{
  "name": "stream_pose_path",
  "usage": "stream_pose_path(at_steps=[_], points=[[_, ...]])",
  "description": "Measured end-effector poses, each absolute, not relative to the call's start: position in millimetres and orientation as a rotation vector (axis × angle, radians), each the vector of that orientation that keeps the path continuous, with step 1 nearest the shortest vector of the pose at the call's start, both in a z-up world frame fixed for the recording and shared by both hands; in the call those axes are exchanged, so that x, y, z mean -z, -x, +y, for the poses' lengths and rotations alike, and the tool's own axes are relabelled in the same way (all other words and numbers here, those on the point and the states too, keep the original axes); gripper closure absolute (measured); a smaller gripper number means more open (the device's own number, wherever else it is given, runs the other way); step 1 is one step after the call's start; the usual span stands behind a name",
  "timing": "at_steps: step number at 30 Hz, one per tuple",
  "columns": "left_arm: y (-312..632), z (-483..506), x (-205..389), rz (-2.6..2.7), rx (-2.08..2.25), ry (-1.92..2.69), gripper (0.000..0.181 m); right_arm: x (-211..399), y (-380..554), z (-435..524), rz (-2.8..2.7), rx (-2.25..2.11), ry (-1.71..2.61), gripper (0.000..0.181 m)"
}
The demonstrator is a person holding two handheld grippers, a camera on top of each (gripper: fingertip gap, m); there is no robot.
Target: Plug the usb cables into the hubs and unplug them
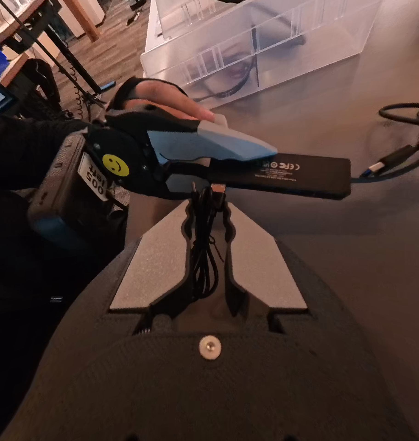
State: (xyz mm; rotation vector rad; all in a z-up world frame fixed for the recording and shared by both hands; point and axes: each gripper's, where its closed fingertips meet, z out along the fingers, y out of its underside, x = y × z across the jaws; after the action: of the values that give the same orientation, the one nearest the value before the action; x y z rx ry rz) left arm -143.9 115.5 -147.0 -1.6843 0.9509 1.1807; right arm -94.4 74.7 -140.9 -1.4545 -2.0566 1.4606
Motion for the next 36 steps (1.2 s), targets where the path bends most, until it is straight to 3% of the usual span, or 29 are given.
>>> stream_pose_path(at_steps=[14,36], points=[[147,102,149,1.121,-1.403,1.587,0.173,146,90,72,-2.11,-1.46,1.458,0.159],[145,104,162,1.069,-1.281,1.742,0.174,152,101,62,-2.12,-1.311,1.301,0.158]])
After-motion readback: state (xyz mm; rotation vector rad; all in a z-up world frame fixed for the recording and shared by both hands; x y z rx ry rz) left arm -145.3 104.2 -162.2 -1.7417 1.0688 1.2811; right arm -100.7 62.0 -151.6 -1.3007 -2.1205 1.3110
